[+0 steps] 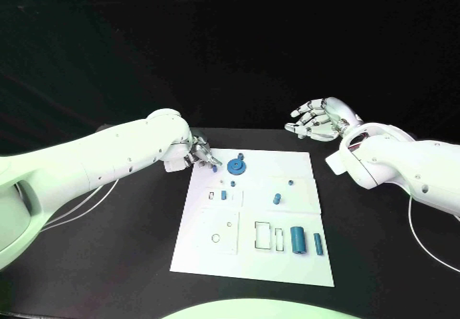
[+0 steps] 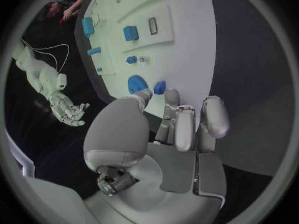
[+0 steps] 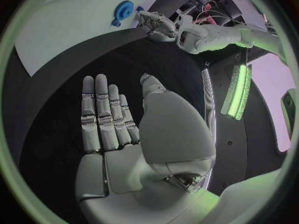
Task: Assemble the parts on the task board
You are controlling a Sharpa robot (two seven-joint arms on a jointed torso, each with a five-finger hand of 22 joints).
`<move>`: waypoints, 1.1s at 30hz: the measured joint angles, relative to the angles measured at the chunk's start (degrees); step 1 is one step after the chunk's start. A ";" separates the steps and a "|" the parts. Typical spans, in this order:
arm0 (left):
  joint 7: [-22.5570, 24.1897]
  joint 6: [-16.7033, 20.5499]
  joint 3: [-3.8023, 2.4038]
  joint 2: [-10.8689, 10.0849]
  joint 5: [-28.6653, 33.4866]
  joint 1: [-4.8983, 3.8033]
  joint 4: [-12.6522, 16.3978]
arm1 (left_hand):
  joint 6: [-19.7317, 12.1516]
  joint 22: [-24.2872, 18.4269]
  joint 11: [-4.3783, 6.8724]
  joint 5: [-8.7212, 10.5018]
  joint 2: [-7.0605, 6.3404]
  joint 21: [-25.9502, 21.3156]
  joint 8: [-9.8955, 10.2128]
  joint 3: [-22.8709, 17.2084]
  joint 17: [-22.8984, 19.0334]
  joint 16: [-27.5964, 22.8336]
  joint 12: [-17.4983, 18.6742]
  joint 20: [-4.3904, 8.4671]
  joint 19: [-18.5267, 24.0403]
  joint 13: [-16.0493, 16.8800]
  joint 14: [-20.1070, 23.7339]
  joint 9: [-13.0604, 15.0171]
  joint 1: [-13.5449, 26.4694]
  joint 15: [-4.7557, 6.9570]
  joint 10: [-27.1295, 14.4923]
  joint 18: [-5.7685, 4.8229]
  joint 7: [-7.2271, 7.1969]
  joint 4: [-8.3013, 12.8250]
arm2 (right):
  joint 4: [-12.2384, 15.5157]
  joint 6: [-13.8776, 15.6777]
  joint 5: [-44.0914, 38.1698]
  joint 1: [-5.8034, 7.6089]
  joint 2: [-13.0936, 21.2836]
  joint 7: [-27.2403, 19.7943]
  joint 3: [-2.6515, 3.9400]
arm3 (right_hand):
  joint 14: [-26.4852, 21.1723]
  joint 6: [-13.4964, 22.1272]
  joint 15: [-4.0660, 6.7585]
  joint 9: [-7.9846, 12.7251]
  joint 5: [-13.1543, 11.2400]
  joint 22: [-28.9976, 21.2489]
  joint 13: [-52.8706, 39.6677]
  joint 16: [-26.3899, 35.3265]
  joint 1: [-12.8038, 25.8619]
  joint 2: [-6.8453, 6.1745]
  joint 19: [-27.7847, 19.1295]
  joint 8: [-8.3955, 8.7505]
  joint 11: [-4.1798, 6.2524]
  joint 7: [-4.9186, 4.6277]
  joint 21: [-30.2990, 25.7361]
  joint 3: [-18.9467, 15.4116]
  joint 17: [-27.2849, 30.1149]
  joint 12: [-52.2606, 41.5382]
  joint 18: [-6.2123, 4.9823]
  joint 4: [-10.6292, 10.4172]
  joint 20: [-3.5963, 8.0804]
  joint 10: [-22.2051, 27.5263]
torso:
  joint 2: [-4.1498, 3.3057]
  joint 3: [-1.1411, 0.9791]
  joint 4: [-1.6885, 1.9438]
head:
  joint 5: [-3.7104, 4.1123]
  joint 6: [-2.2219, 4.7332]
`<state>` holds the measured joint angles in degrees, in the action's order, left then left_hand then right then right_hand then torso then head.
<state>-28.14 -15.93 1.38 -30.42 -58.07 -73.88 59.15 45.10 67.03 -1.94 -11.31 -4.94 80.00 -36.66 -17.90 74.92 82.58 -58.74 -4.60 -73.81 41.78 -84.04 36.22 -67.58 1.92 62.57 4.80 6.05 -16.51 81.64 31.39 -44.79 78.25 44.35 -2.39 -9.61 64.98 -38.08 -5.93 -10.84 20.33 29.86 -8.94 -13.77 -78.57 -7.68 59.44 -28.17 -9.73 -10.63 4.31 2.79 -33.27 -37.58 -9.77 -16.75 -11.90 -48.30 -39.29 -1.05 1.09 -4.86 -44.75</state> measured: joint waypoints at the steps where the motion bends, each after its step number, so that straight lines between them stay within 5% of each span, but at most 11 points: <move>1: 0.02 0.00 0.00 0.00 0.05 0.00 0.00 | 0.14 0.02 0.12 0.00 0.11 0.00 0.13 -0.31 0.00 0.00 0.00 0.00 0.00 0.00 0.00 -0.08 -0.62 0.00 0.12 0.00 -0.14 0.06 | 0.00 0.00 -0.03 0.00 -0.01 0.00 0.00 | 0.00 0.00 0.00 0.02 0.00 -0.04 0.00 0.00 0.00 0.00 0.00 0.00 0.00 0.00 0.00 0.00 0.00 0.00 0.00 0.00 0.00 0.00 | 0.00 0.01 0.00 | 0.00 -0.01; 11: 0.40 0.06 0.00 0.00 0.70 -0.02 -0.02 | 1.04 0.76 0.71 0.01 1.02 0.27 0.17 -3.82 0.00 0.21 0.00 0.41 -0.41 -0.11 0.00 -0.37 -6.49 0.00 0.72 0.00 -0.66 0.94 | -0.06 -0.03 -0.18 0.00 -0.09 -0.01 0.00 | 0.00 0.00 0.00 0.06 0.00 -0.05 0.07 0.00 -0.23 0.23 0.00 0.00 0.00 0.00 0.00 0.00 0.00 0.00 0.01 0.00 0.00 0.00 | 0.00 0.00 0.01 | -0.05 -0.19; 24: 0.66 0.14 0.03 -0.35 1.47 -0.01 0.18 | 1.14 1.56 1.01 0.36 0.44 0.50 -0.51 -8.35 0.00 0.56 0.00 0.82 -0.82 -0.52 -0.01 -0.34 -10.05 0.43 1.06 0.00 -0.78 2.74 | -0.11 -0.07 -0.19 -0.01 -0.19 -0.01 0.02 | 0.00 0.00 0.00 0.06 0.21 -0.11 0.07 0.00 -0.23 0.23 0.00 0.00 0.00 0.00 0.00 0.00 -0.01 0.00 0.00 0.00 0.00 0.00 | -0.01 0.01 -0.02 | -0.14 -0.40; 33: 0.99 0.98 0.04 -3.21 3.08 0.01 3.33 | 1.21 3.08 1.22 -0.20 -2.48 1.41 -3.23 -13.29 -0.01 0.56 0.00 0.82 -1.65 -0.30 -0.01 -0.34 -10.32 0.43 3.08 0.00 -0.84 -0.27 | -0.09 -0.09 -0.16 -0.01 -0.11 -0.01 0.01 | 0.00 0.00 0.00 0.05 0.21 -0.18 0.18 0.23 -0.23 0.23 0.00 0.00 0.00 0.00 0.00 0.00 -0.01 0.00 0.00 0.00 0.00 0.00 | 0.01 -0.03 -0.04 | -0.23 -0.32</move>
<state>-27.15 -14.95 1.43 -33.63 -54.99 -73.88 62.48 46.30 70.11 -0.72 -11.51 -7.42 81.40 -39.90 -31.18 74.91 83.13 -58.74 -3.78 -75.46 41.48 -84.05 35.87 -77.90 2.35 65.66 4.80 5.20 -16.78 81.56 31.31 -44.95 78.23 44.24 -2.40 -9.60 64.99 -38.08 -5.93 -10.78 20.54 29.68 -8.77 -13.53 -78.80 -7.45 59.44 -28.16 -9.73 -10.63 4.31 2.79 -33.28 -37.58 -9.76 -16.75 -11.90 -48.31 -39.28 -1.09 1.05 -5.09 -45.07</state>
